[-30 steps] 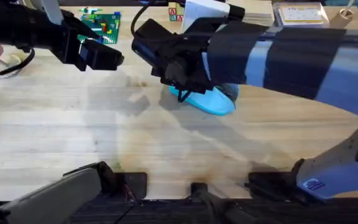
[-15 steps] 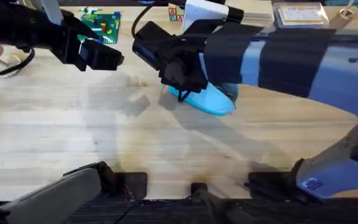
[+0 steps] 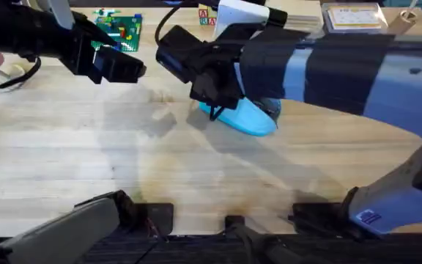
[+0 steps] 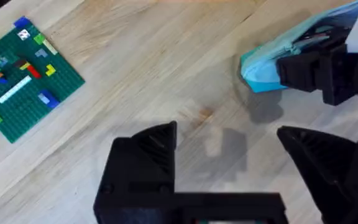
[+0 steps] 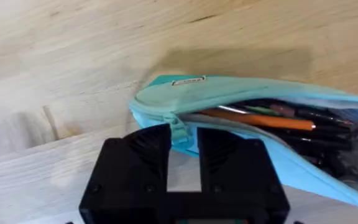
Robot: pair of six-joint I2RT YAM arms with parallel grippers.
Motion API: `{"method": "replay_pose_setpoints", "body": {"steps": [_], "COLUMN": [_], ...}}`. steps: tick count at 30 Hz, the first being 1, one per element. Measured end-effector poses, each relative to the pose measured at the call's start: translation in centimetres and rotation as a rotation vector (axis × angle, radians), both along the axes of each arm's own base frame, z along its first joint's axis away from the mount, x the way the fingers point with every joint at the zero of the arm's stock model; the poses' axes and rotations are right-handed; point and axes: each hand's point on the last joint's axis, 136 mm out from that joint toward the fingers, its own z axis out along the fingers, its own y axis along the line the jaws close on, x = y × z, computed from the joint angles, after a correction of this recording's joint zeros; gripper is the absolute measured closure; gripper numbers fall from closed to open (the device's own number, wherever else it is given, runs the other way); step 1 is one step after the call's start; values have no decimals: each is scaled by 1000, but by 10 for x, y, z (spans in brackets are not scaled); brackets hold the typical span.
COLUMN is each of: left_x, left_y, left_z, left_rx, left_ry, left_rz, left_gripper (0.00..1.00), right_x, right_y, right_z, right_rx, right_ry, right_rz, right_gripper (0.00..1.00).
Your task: Unzip the bag, pick up the pens from the table one at a time and place them inside, then zip the bag closed.
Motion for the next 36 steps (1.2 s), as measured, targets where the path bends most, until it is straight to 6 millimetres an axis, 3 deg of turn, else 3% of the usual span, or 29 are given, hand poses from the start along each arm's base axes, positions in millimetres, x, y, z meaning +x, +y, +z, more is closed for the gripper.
{"method": "replay_pose_setpoints", "body": {"steps": [15, 36], "left_x": [0, 0], "left_y": [0, 0], "left_z": [0, 0], "left_rx": [0, 0], "left_ry": [0, 0], "left_rz": [0, 0], "left_gripper": [8, 8], "right_x": [2, 2], "right_y": [-1, -2], "right_z": [1, 1], "right_rx": [-8, -41], "right_ry": [-13, -8], "right_rz": [-1, 48], "right_gripper": [939, 970]}}
